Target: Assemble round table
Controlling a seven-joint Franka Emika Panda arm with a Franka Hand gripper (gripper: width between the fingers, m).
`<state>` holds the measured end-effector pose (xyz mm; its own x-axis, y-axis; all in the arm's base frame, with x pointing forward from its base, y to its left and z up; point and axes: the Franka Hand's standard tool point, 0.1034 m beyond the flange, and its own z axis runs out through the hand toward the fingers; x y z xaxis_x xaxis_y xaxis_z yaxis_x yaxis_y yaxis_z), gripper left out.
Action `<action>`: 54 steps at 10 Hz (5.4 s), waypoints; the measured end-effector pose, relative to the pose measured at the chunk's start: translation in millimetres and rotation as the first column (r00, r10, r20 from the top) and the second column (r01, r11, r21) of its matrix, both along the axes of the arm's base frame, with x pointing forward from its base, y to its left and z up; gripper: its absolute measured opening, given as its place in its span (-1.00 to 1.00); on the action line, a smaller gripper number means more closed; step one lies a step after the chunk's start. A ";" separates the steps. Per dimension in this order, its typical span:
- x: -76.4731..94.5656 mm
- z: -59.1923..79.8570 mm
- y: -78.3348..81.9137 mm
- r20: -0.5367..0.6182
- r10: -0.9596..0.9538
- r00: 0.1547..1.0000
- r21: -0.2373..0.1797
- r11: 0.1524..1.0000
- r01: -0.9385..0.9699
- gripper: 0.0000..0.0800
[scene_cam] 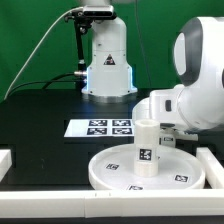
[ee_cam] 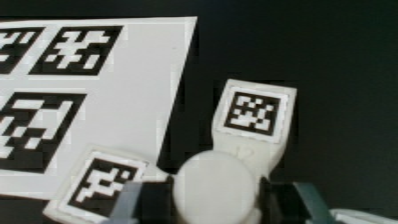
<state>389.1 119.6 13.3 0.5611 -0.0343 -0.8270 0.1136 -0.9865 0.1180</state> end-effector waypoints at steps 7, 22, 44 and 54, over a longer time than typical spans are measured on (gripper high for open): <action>19.4 64.5 -23.4 0.195 -0.046 0.980 0.094 0.995 0.028 -0.46; 68.0 121.7 -178.1 0.899 -0.211 0.385 0.291 0.942 -0.165 -0.46; 70.2 144.4 -209.0 0.764 -0.478 0.432 0.578 0.805 -0.131 -0.46; 81.5 57.3 -256.3 0.764 -0.462 0.450 0.523 0.852 -0.015 -0.46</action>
Offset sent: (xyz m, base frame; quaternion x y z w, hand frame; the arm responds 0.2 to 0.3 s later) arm -0.0072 0.0024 0.0586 0.0451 -0.0368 0.0171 0.9982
